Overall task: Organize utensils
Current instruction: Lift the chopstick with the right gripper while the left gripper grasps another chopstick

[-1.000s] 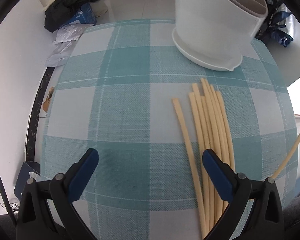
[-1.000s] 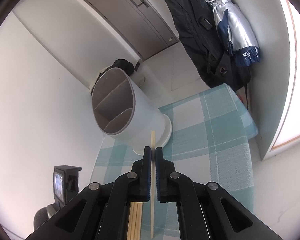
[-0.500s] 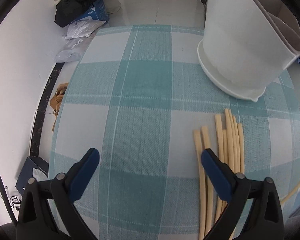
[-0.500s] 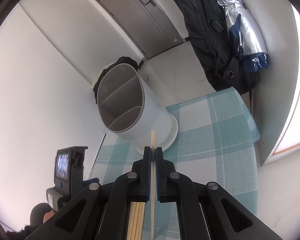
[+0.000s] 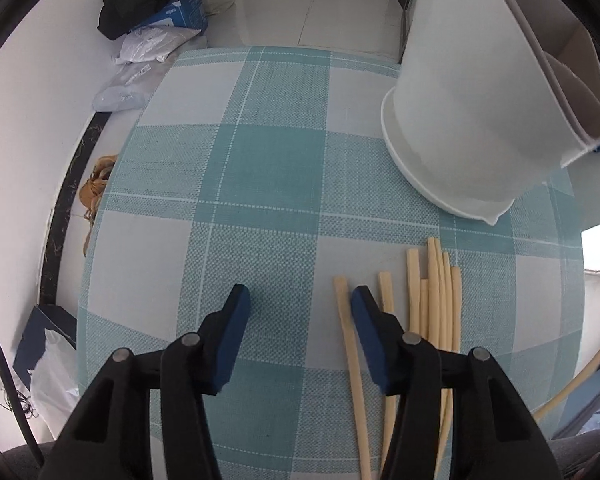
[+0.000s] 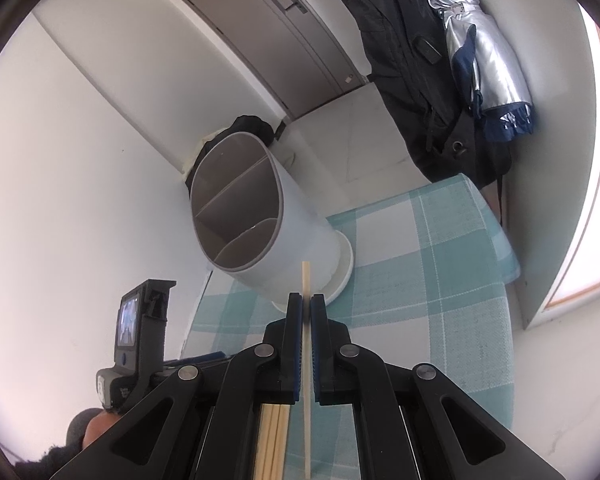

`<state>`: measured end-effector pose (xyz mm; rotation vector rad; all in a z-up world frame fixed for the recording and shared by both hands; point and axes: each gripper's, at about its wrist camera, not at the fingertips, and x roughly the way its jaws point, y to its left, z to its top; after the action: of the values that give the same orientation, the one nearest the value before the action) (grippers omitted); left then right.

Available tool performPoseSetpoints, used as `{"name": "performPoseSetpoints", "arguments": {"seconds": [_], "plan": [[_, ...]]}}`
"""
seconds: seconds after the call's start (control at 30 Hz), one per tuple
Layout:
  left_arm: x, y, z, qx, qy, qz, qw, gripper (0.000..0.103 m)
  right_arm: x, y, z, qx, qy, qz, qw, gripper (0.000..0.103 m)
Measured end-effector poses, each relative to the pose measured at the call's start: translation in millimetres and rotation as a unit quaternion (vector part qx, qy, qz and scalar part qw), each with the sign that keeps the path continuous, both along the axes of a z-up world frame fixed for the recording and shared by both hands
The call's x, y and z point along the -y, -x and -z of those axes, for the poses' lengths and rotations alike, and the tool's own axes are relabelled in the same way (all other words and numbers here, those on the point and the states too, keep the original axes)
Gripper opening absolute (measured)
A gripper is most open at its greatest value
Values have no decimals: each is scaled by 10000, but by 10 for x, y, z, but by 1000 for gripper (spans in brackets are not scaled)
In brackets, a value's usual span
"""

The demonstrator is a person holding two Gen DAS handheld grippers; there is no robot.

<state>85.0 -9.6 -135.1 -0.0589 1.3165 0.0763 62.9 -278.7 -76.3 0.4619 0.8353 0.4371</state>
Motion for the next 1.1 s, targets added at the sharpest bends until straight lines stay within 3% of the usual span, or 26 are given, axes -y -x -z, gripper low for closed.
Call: {"name": "performPoseSetpoints", "arguments": {"seconds": [0.1, 0.2, 0.27, 0.47, 0.57, 0.7, 0.83, 0.97, 1.1], "plan": [[44, 8, -2, 58, -40, 14, 10000, 44, -26, 1, -17, 28, 31, -27, 10000, 3], [97, -66, -6, 108, 53, 135, 9998, 24, -43, 2, -22, 49, 45, -40, 10000, 3], [122, -86, -19, 125, 84, 231, 9996, 4, -61, 9, -16, 53, 80, -70, 9999, 3], [41, -87, -52, 270, 507, 30, 9983, 2, -120, 81, -63, 239, 343, -134, 9990, 3], [-6, 57, -270, 810, 620, 136, 9947, 2, -151, 138, -124, 408, 457, -140, 9980, 3], [-71, 304, -670, 1710, 807, 270, 9816, 2, -240, 234, -211, 643, 661, -163, 9956, 3], [-170, 558, -1075, 2550, 1049, 369, 9605, 2, -370, 373, -299, 941, 910, -182, 9912, 3], [-269, 701, -1311, 3116, 1272, 492, 9404, 2, -510, 549, -358, 1269, 1145, -199, 9851, 3], [-235, 770, -1375, 3388, 1368, 521, 9294, 2, -629, 697, -409, 1596, 1395, -180, 9771, 3]]}}
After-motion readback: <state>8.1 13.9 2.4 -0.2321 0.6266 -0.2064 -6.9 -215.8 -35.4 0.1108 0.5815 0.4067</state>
